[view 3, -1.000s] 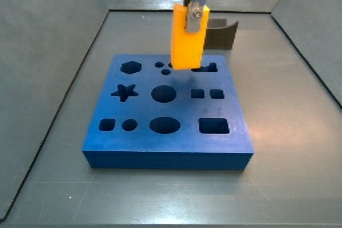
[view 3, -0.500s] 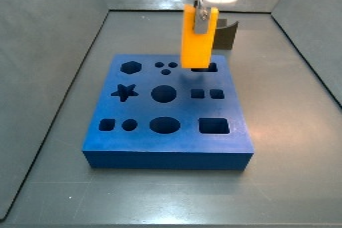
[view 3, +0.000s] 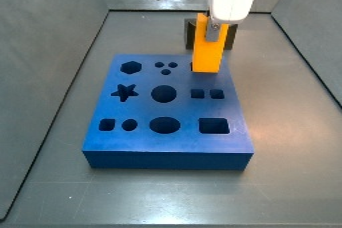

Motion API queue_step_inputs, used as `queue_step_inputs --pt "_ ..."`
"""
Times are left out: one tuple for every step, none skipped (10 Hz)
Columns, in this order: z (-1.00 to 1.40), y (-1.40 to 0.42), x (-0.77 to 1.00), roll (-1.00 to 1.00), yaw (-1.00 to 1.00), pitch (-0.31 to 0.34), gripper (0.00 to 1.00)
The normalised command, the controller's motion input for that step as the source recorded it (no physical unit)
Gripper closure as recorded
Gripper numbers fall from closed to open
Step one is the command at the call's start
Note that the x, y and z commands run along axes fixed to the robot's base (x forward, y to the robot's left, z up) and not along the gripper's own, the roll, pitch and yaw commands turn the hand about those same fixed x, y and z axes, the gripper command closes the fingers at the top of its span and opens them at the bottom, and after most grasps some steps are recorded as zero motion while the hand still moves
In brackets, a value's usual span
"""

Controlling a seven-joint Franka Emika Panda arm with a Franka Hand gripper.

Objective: Insert the arch object.

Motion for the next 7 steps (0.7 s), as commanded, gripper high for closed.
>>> queue_step_inputs --pt "-0.27 0.04 0.0 0.01 -0.05 -0.057 1.0" --pt "-0.36 0.05 -0.11 -0.04 -0.14 -0.12 1.0" --pt "-0.35 0.1 -0.13 -0.12 0.0 -0.137 1.0" --pt "-0.37 0.09 0.0 -0.09 -0.01 -0.1 1.0" --pt "-0.33 0.07 0.03 -0.04 -0.09 -0.063 1.0" --pt "-0.36 0.05 0.0 -0.08 -0.06 -0.084 1.0" --pt "-0.4 0.06 0.0 -0.08 0.0 -0.144 1.0"
